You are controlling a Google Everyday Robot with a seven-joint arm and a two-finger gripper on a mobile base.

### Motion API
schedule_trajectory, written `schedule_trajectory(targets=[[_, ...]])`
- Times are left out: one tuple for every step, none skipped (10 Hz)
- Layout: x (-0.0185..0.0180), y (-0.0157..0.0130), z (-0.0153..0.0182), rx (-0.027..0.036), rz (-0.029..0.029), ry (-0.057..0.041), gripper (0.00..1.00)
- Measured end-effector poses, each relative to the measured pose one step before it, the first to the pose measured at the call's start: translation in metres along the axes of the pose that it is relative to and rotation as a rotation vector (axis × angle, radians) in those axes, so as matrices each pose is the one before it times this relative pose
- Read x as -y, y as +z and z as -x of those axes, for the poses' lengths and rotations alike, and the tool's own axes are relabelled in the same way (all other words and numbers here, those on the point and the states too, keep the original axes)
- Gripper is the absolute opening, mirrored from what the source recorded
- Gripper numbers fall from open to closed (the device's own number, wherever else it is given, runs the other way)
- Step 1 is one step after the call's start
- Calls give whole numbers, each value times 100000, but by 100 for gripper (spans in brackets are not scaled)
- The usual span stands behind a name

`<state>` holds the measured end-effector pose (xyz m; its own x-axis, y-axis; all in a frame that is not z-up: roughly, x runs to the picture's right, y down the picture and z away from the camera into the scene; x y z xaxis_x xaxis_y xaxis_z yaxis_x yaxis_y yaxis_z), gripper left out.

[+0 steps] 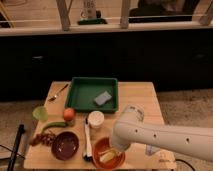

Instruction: Place banana in red bowl

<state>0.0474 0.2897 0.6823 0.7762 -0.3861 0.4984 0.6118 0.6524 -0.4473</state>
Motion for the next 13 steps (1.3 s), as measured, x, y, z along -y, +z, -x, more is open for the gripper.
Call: schedule_trajectory(targets=[[-148,114,-142,87,407,-451,0],[2,5,-2,42,63,-89,0],[244,158,72,508,323,-1391,0],[-105,13,-129,61,721,-10,5],[21,-39,-50,233,286,-70,14],[150,-49,47,216,-68,-322,21],[158,-52,117,406,933,-996,35],[98,-17,26,304,238,-348,43],[5,-24,-45,244,300,-33,50],[46,-75,-11,380,498,-449,64],[41,-75,17,81,325,-358,72],[146,-110,72,40,121,-486,79],[81,-126,40,-96,43,-179,80]])
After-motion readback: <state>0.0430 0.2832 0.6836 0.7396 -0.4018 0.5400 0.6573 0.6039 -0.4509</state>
